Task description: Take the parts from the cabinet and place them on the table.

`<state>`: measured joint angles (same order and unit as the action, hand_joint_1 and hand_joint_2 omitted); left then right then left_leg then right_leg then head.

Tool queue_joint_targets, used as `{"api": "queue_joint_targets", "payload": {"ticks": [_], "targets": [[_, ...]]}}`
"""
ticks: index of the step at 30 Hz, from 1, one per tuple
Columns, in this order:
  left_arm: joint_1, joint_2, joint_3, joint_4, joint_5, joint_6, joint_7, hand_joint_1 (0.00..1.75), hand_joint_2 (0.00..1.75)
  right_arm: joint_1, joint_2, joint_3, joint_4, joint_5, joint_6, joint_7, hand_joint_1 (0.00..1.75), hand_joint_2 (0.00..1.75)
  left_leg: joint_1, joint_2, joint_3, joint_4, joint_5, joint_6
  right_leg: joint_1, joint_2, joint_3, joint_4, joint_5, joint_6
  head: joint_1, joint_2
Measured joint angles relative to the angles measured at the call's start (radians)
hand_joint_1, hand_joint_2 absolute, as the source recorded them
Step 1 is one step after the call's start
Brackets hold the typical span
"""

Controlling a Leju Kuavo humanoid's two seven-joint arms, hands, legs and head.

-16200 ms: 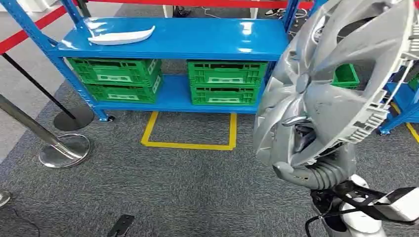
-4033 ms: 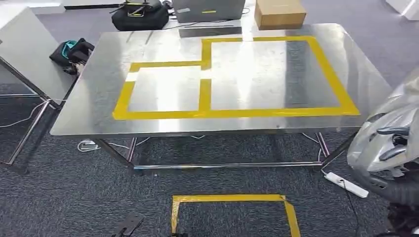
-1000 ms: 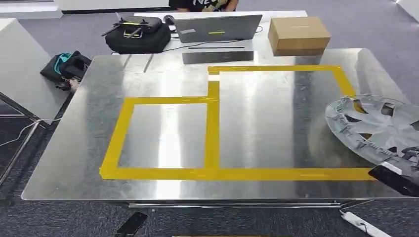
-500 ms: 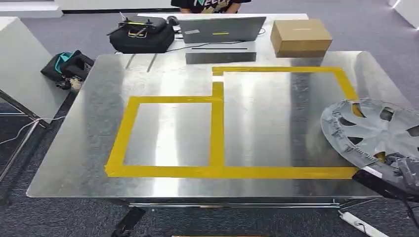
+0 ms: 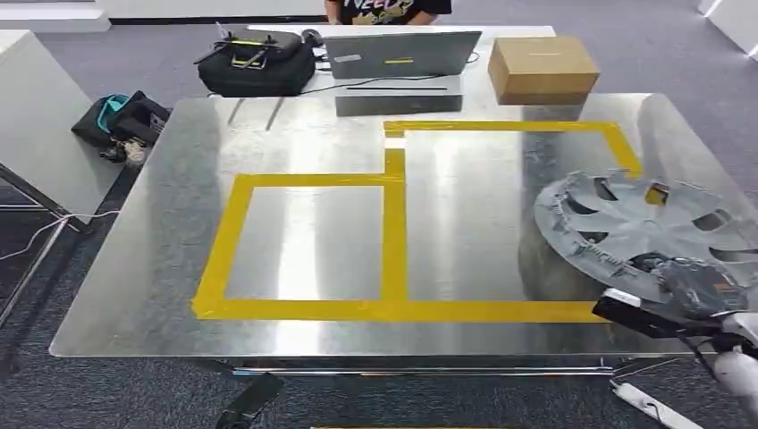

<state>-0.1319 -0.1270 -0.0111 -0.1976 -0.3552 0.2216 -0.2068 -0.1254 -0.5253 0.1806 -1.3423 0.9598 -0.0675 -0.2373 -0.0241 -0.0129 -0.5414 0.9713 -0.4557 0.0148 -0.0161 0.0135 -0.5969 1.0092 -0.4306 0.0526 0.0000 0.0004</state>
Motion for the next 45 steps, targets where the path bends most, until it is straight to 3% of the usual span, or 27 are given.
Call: {"api": "queue_joint_targets", "payload": {"ticks": [12,23,24,32,36,37,41,45], "targets": [[-0.025,-0.005,-0.034,-0.007,-0.047,-0.027,0.027,0.00,1.75,-0.259,0.048,0.374,0.194,0.070,0.028,-0.037,1.75,1.75,0.000,0.000,0.000,0.000,0.003,-0.001,0.000,-0.001,0.000,0.000,0.002,-0.001,-0.001,0.000],[-0.029,-0.004,-0.039,-0.010,-0.068,-0.023,0.007,0.00,1.75,-0.295,0.048,0.483,0.218,0.054,0.002,0.004,1.75,1.75,0.000,0.000,0.000,0.000,0.003,-0.001,0.000,0.000,0.001,-0.003,0.003,0.000,-0.001,0.000],[-0.030,-0.004,-0.039,-0.011,-0.068,-0.029,0.007,0.00,1.75,-0.297,0.048,0.489,0.221,0.056,-0.006,0.008,0.00,0.00,0.000,0.000,0.001,0.000,0.003,-0.001,0.000,0.000,0.002,-0.003,0.004,0.000,0.000,0.000],[-0.033,-0.004,-0.039,-0.012,-0.071,-0.040,0.016,0.00,1.75,-0.304,0.049,0.517,0.246,0.064,-0.041,0.016,0.00,0.00,0.000,0.000,0.001,0.000,0.003,0.000,0.000,-0.001,0.002,-0.003,0.005,0.000,-0.001,0.000],[-0.033,-0.004,-0.039,-0.012,-0.085,-0.012,0.019,0.00,1.75,-0.311,0.050,0.521,0.250,0.032,0.029,0.057,0.00,0.00,0.000,0.000,0.001,0.000,0.003,0.000,0.000,-0.001,0.002,-0.003,0.004,0.000,-0.001,0.000],[-0.033,-0.004,-0.039,-0.012,-0.085,-0.010,0.021,0.00,0.00,-0.313,0.050,0.522,0.251,0.032,0.041,0.062,0.00,0.00,0.000,0.000,0.001,0.000,0.003,0.000,0.000,-0.001,0.002,-0.003,0.004,0.000,0.000,0.000],[-0.034,-0.004,-0.039,-0.013,-0.087,-0.008,0.027,0.00,0.00,-0.313,0.050,0.524,0.256,0.031,0.060,0.075,0.00,0.00,0.000,0.000,0.000,0.000,0.003,0.000,0.000,-0.001,0.002,-0.003,0.004,0.000,0.000,0.000],[-0.034,-0.004,-0.039,-0.014,-0.088,-0.007,0.034,0.00,0.00,-0.334,0.050,0.530,0.271,0.012,0.145,0.153,0.00,0.00,0.000,0.000,0.000,0.000,0.003,0.000,0.000,-0.001,0.002,-0.003,0.004,0.000,0.000,0.000]]}}
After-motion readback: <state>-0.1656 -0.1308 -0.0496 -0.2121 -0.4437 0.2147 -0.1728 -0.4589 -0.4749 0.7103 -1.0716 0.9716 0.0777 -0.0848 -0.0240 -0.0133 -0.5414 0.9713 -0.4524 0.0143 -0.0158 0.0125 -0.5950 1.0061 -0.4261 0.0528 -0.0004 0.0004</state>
